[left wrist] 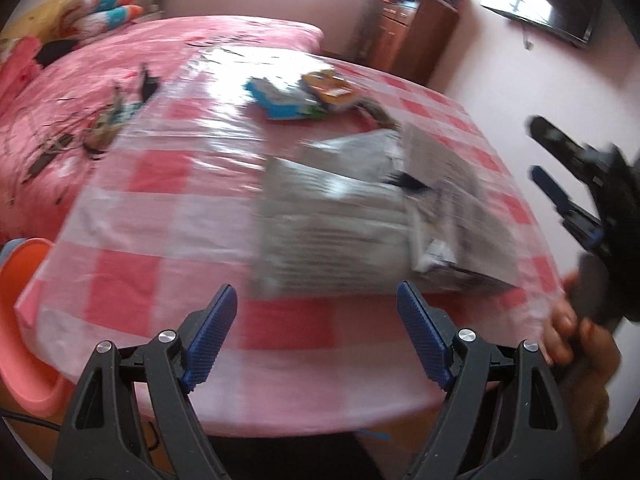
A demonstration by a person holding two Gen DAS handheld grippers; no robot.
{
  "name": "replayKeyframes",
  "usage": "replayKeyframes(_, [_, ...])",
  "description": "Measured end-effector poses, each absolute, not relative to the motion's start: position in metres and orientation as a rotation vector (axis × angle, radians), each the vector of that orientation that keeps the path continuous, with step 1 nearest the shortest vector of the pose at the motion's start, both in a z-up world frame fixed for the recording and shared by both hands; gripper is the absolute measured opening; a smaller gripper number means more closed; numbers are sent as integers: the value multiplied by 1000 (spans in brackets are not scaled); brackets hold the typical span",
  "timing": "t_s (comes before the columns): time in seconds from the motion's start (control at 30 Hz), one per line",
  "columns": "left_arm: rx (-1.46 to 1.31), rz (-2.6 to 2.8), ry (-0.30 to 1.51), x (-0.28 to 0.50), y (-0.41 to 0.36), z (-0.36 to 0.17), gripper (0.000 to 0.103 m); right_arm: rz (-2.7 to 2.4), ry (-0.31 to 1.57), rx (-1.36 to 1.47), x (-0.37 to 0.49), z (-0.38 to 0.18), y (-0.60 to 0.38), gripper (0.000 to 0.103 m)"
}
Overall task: Collect trash
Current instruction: 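Move both open tools back to the table toward the grey packets, then grasp the grey paper packet with the left tool while the right tool reaches the white box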
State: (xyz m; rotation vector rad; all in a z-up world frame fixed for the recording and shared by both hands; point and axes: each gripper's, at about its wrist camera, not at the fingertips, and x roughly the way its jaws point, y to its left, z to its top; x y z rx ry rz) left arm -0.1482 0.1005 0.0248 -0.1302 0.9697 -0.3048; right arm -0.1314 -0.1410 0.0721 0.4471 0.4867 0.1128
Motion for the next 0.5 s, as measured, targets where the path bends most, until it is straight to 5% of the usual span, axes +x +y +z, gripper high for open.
replayKeyframes(0.5, [-80, -268, 996, -136, 71, 13, 83, 114, 633, 539, -112, 39, -185, 93])
